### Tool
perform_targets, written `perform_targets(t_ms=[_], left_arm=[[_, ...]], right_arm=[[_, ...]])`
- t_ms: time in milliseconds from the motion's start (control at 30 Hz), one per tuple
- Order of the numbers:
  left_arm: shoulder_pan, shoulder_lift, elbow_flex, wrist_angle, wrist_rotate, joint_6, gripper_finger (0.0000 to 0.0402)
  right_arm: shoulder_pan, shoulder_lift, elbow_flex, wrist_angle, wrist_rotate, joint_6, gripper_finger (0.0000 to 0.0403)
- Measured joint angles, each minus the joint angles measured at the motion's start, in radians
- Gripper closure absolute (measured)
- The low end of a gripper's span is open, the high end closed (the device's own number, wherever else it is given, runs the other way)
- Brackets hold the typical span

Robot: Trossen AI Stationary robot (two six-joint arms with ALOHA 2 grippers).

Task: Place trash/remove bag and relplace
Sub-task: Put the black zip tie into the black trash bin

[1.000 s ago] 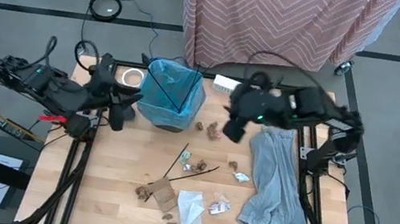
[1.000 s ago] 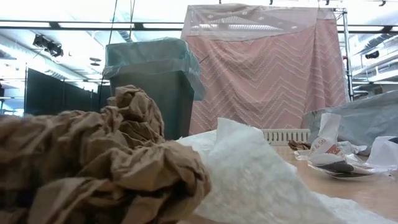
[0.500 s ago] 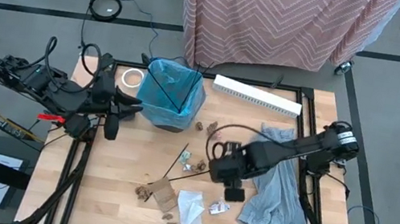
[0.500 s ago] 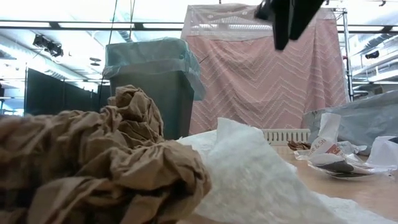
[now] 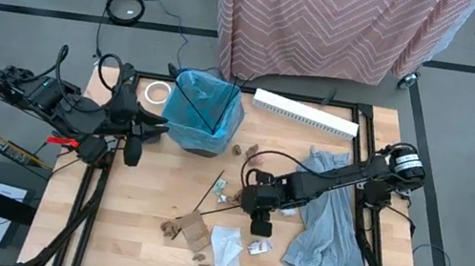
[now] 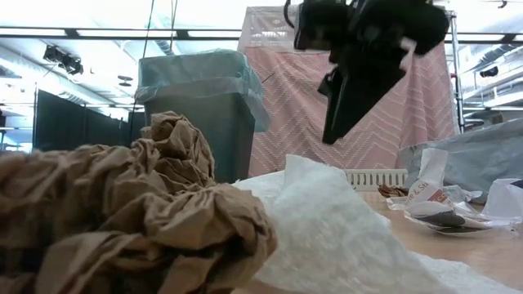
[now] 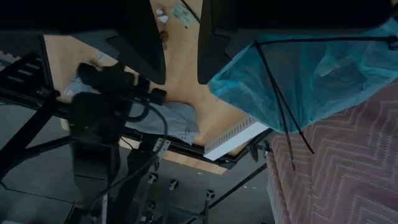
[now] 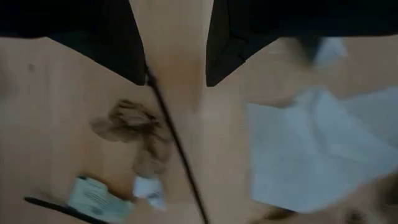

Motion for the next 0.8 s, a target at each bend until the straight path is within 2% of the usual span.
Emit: perform_targets(t_ms=[300, 500, 800], left_arm=[[0.000, 0.000, 0.000, -0.021, -0.001, 0.000, 0.0300], [0.000, 0.000, 0.000, -0.036, -0.002, -0.001, 0.0300], [0.000, 0.000, 0.000, -0.044, -0.004, -0.001, 0.0300]], right_arm=[[-0.045, -0.001, -0.062, 0.130, -0.026, -0.048, 0.0240], [-0.046, 0.000, -0.102, 0.135, -0.023, -0.048, 0.0240], [-0.047, 0.088, -0.110, 0.178, -0.031, -0.054, 0.0239]])
